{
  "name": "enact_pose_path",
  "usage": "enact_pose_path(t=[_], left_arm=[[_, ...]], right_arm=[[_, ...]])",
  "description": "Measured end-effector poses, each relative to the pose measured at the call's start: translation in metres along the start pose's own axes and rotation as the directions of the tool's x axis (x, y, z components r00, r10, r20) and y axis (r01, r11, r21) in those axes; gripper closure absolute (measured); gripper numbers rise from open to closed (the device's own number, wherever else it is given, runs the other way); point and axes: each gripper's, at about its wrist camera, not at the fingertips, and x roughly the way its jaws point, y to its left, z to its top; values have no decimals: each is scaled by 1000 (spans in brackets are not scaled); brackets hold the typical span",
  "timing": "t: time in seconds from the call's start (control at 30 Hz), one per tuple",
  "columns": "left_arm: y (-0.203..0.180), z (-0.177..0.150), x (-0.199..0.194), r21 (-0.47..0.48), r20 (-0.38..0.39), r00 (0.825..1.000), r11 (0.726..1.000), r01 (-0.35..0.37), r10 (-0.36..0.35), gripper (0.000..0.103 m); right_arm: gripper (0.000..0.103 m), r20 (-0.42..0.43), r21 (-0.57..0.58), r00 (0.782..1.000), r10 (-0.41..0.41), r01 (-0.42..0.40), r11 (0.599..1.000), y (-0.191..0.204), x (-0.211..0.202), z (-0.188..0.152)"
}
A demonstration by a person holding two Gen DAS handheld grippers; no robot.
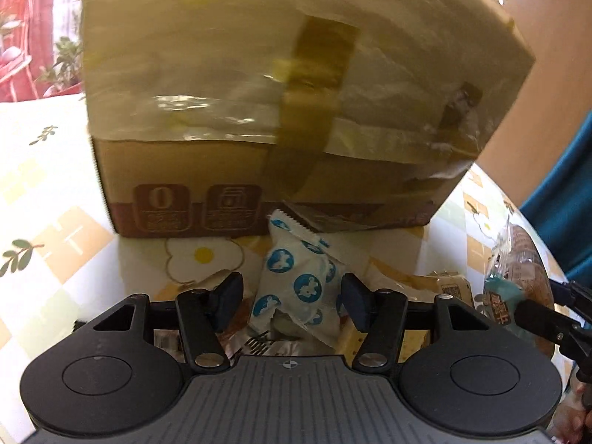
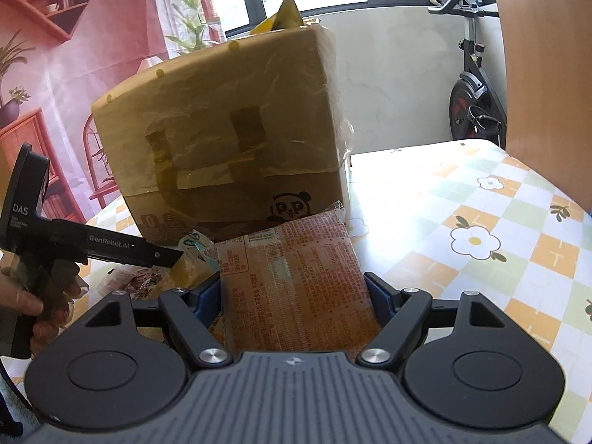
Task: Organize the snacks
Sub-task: 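Grasp the blue-dotted pastry with left while right grasps the brown biscuit pack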
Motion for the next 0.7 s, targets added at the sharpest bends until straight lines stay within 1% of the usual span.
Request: enact_pose_path(t=[0.07, 0.13, 0.17, 0.2, 0.23, 0.3, 0.33, 0.4, 0.7], left_arm=[[-4, 1, 6, 24, -7, 1000, 1000, -2, 2, 41], [-5, 0, 12, 30, -21, 1000, 999, 18, -17, 41], [-5, -1, 13, 26, -18, 1000, 999, 22, -22, 44], [-6, -3, 12, 26, -8, 1000, 999, 30, -30, 53], [-7, -4, 11, 31, 0, 1000, 999, 29, -29, 53], [-15, -6, 8, 62, 17, 1000, 998, -21, 20, 54], [-18, -7, 5, 73, 29, 999, 997, -29, 27, 54], [-17, -8, -5, 70, 49, 999, 997, -24, 20, 57], [-3, 1, -68, 61, 146, 989, 998, -32, 23, 57]], right_arm=[[24, -2, 5, 1000, 1, -1, 1000, -1, 1, -1], [24, -5, 8, 1000, 2, -2, 1000, -1, 1, -1], [24, -5, 9, 1000, 2, -2, 1000, -1, 1, -2], [24, -5, 10, 1000, 2, -2, 1000, -1, 1, -1], [24, -4, 12, 1000, 2, -2, 1000, 0, 1, -1], [24, 0, 13, 1000, 2, -2, 1000, 0, 0, -1], [24, 4, 11, 1000, 1, -1, 1000, 0, -1, 0], [24, 11, 9, 1000, -1, 1, 1000, 0, -3, 1], [24, 64, -3, 998, -4, 4, 1000, 2, -16, 11]])
